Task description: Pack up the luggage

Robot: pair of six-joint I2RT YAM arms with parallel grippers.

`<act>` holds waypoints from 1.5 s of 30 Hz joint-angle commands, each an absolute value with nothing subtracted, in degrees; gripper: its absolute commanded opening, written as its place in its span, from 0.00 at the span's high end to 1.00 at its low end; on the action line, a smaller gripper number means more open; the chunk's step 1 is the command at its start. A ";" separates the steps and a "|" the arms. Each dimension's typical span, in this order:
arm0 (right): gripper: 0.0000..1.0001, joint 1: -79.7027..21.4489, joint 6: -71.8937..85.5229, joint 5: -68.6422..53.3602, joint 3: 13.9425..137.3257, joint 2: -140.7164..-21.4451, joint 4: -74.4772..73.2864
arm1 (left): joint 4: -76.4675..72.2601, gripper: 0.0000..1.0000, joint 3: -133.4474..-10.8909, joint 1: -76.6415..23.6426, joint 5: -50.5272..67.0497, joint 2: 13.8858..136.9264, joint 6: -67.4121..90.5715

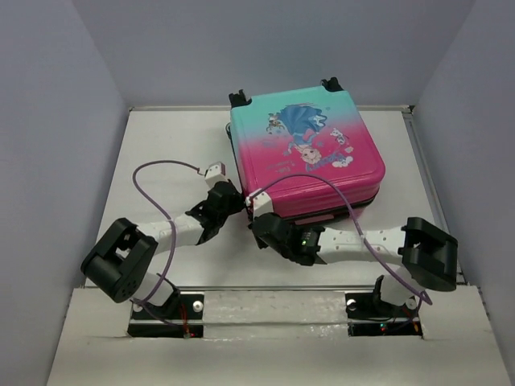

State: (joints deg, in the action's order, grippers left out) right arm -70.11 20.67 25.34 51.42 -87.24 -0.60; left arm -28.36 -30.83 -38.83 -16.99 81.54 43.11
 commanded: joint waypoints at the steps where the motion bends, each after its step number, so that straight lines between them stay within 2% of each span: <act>1: 0.93 -74.53 22.04 18.72 50.82 -88.60 18.01 | -37.19 0.76 -40.42 -36.23 -13.01 79.37 43.50; 2: 0.93 -74.53 23.02 18.63 48.63 -84.85 18.97 | -36.57 0.63 -40.78 -31.16 -11.44 78.67 43.68; 3: 0.93 -74.53 23.72 18.63 46.08 -82.47 20.20 | -33.78 0.58 -41.22 -28.24 -10.73 77.36 44.46; 4: 0.93 -74.53 24.51 18.55 41.62 -79.83 20.21 | -32.71 0.47 -42.18 -25.25 -8.90 76.82 47.08; 5: 0.93 -74.53 24.87 17.59 39.75 -74.58 19.08 | -32.61 0.40 -42.45 -19.74 -8.01 76.38 48.33; 7: 0.93 -74.01 25.75 16.62 36.06 -69.72 17.50 | -32.17 0.27 -45.85 -15.23 -3.64 77.42 51.31; 11: 0.93 -74.00 26.54 15.03 33.67 -62.32 12.58 | -31.29 0.11 -58.85 -11.52 4.90 84.01 50.80; 16: 0.93 -74.00 27.60 14.68 33.40 -61.78 11.07 | -20.41 0.05 -84.83 -10.02 13.26 101.31 47.29; 17: 0.93 -74.00 27.68 14.76 33.49 -62.31 11.07 | -18.04 0.01 -89.08 -9.93 15.71 104.03 46.50; 20: 0.93 -74.00 28.83 15.20 33.05 -63.11 10.99 | -9.16 0.01 -101.23 -9.93 20.39 113.89 43.69; 25: 0.93 -73.48 30.85 16.08 31.03 -61.88 9.76 | -5.47 0.01 -106.77 -9.76 24.26 120.13 43.25; 28: 0.93 -73.48 31.37 16.17 30.50 -61.09 8.88 | -0.38 0.01 -111.52 -9.84 20.67 120.67 39.92; 33: 0.93 -72.95 32.08 17.05 30.06 -60.38 7.82 | 6.06 0.01 -113.20 -10.63 16.62 120.76 35.60; 36: 0.93 -72.95 31.91 17.31 30.23 -60.38 7.56 | 4.14 0.01 -112.77 -10.81 18.71 121.55 38.12; 42: 0.93 -72.95 33.40 18.89 29.62 -60.30 6.51 | 0.88 0.10 -115.14 -11.51 23.90 124.45 43.32; 45: 0.93 -72.42 33.57 19.33 29.27 -59.42 5.80 | 0.88 0.16 -114.43 -12.39 22.15 123.75 43.24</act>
